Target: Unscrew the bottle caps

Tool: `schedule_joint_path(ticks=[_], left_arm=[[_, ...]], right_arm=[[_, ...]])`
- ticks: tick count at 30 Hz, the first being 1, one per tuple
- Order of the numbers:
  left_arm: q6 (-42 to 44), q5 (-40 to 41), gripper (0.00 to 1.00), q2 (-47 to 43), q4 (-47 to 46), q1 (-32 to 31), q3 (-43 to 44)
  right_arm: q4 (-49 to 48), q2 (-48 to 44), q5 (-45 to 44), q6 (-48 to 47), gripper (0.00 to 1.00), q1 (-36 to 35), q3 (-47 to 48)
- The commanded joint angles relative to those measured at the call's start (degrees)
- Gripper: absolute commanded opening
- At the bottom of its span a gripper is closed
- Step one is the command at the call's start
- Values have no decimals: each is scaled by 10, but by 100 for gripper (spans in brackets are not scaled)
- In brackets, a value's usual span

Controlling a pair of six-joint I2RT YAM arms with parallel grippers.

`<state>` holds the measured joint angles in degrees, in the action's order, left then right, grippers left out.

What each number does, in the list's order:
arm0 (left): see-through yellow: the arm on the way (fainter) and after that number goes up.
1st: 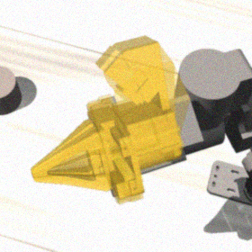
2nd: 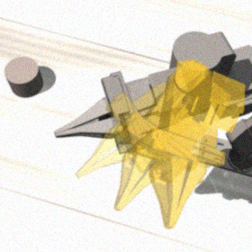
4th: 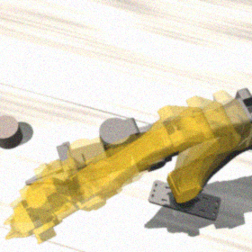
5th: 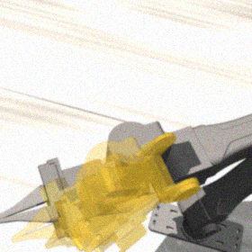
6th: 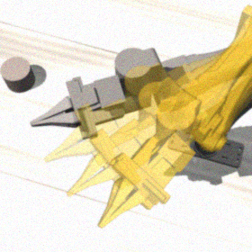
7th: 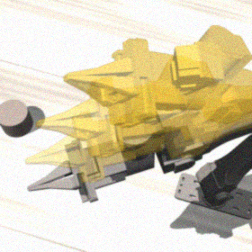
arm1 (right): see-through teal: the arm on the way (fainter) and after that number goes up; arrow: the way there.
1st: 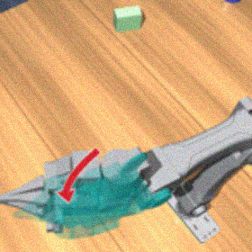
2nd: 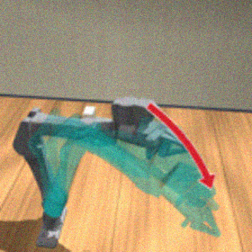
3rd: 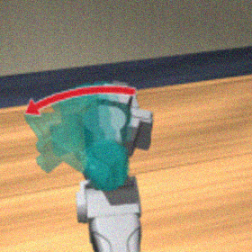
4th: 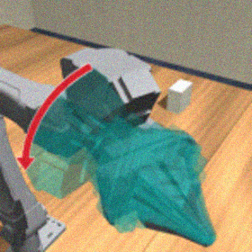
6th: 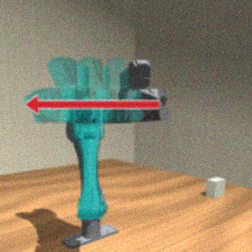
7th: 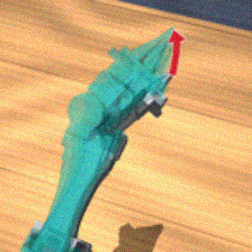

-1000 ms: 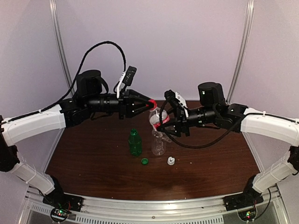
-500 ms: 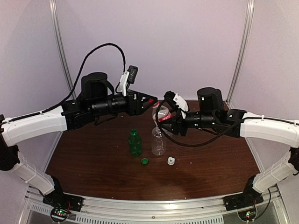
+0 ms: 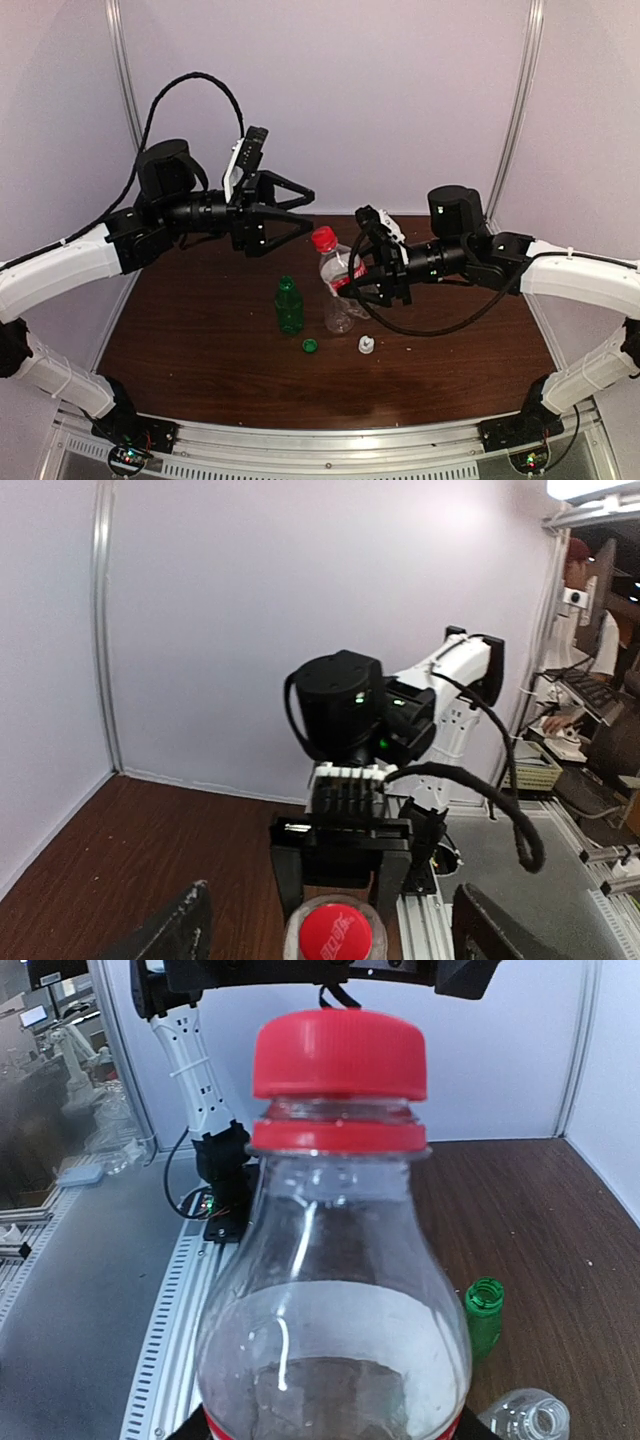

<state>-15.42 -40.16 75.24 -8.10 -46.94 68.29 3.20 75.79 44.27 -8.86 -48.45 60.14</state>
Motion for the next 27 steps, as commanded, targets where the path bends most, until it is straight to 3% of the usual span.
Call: schedule_joint_path(ticks=[1,11,21,27], left_arm=[[54,-159,84,-2,-39,0,-6],[58,-206,79,32,-40,0,3],[37,-225,52,58,-48,-2,7],[24,-211,30,61,-50,-3,6]], right_arm=[[17,12,125,-9,49,4,26],[17,40,206,1,49,4,51],[11,47,212,8,49,4,55],[18,38,152,10,48,5,55]])
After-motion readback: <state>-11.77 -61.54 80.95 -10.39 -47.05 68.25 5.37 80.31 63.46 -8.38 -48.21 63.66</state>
